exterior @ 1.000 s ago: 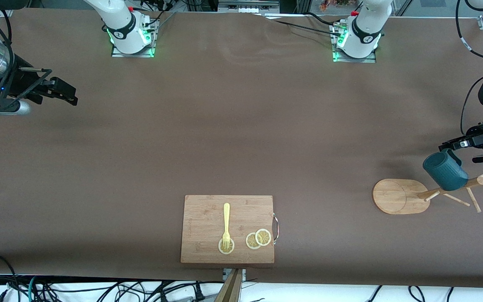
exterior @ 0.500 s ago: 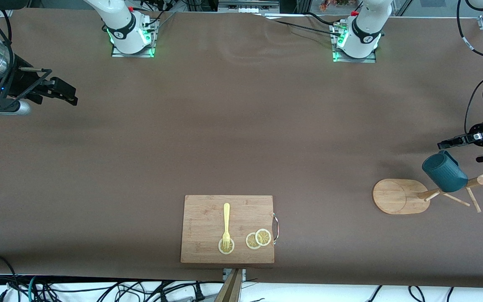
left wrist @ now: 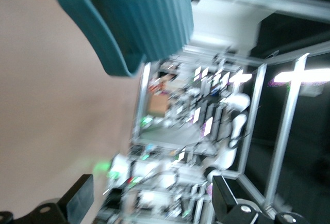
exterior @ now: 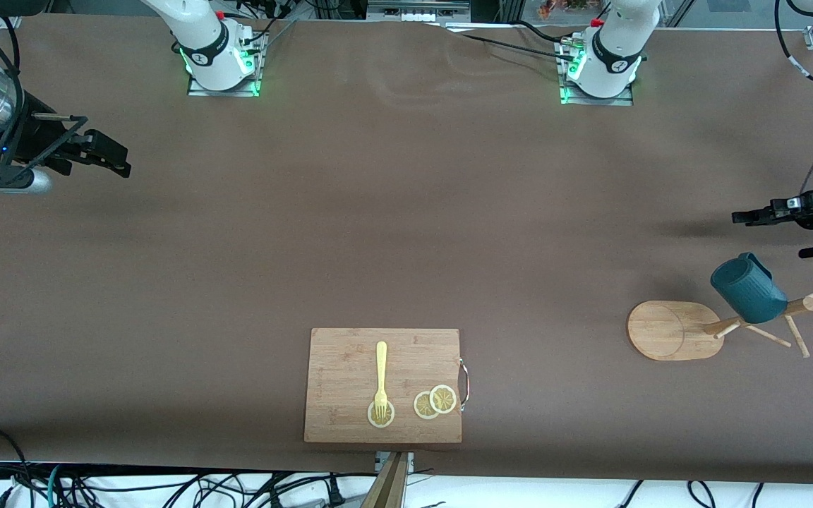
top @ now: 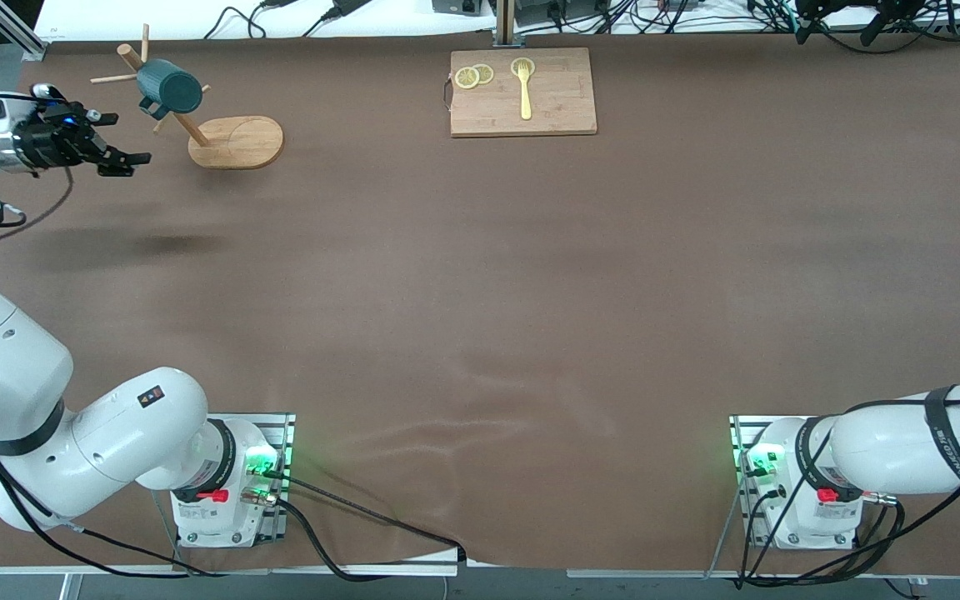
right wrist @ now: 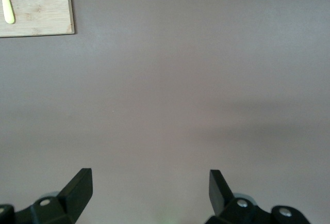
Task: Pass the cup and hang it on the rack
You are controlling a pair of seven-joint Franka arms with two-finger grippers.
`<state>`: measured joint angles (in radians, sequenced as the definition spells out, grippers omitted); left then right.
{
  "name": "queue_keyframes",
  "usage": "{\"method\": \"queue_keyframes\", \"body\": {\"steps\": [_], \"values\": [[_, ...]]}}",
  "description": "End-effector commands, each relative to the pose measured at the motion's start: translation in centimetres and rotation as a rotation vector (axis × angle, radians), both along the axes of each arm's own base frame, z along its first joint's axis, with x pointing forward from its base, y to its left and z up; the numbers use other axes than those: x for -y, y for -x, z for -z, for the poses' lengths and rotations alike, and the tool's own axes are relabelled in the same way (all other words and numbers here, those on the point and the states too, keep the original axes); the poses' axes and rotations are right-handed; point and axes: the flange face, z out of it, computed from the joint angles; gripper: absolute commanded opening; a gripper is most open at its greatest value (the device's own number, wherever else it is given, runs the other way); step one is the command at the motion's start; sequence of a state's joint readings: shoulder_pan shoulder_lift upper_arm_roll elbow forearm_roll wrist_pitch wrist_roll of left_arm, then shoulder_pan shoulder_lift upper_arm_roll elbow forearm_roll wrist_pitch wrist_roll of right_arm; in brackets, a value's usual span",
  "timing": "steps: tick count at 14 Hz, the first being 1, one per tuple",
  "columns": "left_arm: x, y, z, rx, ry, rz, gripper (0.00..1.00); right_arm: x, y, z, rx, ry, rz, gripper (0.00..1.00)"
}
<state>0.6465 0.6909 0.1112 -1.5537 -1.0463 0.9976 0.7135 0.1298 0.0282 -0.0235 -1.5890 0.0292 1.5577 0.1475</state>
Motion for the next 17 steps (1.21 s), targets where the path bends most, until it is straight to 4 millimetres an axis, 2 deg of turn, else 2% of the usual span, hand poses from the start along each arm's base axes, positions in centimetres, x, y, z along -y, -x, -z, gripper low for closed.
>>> {"method": "queue_keyframes", "body": {"steps": [1,2,4,7,10,13,15,17], "values": [[-1.2,-0.6,-4.8,-0.023,-0.121,0.114,1.00,0.2,0.3,-0.4,-0.002,-0.005,-0.008,1.00],[-1.5,-0.5,-6.2,-0.046,-0.157,0.128,1.00,0.2,0.3,-0.4,-0.002,-0.005,-0.008,1.00],[-1.0,-1.5,-11.2,-0.061,-0.298,0.177,1.00,0.2,0.3,-0.4,-0.002,-0.005,-0.008,1.00],[3.5,-3.8,-17.2,-0.029,-0.511,0.291,1.00,0.2,0.3,-0.4,-0.002,-0.005,-0.008,1.00],[10.0,-6.1,-23.2,0.062,-0.779,0.368,1.00,0.2,0.3,-0.4,-0.002,-0.005,-0.008,1.00],[15.8,-7.7,-26.2,0.100,-0.958,0.399,1.00,0.2,0.3,-0.4,-0.002,-0.005,-0.008,1.00],[19.9,-8.9,-27.6,0.155,-1.089,0.440,1.00,0.2,0.3,-0.4,-0.002,-0.005,-0.008,1.00],[22.1,-10.0,-28.3,0.219,-1.191,0.448,1.00,0.2,0.3,-0.4,-0.002,-0.005,-0.008,1.00]]}}
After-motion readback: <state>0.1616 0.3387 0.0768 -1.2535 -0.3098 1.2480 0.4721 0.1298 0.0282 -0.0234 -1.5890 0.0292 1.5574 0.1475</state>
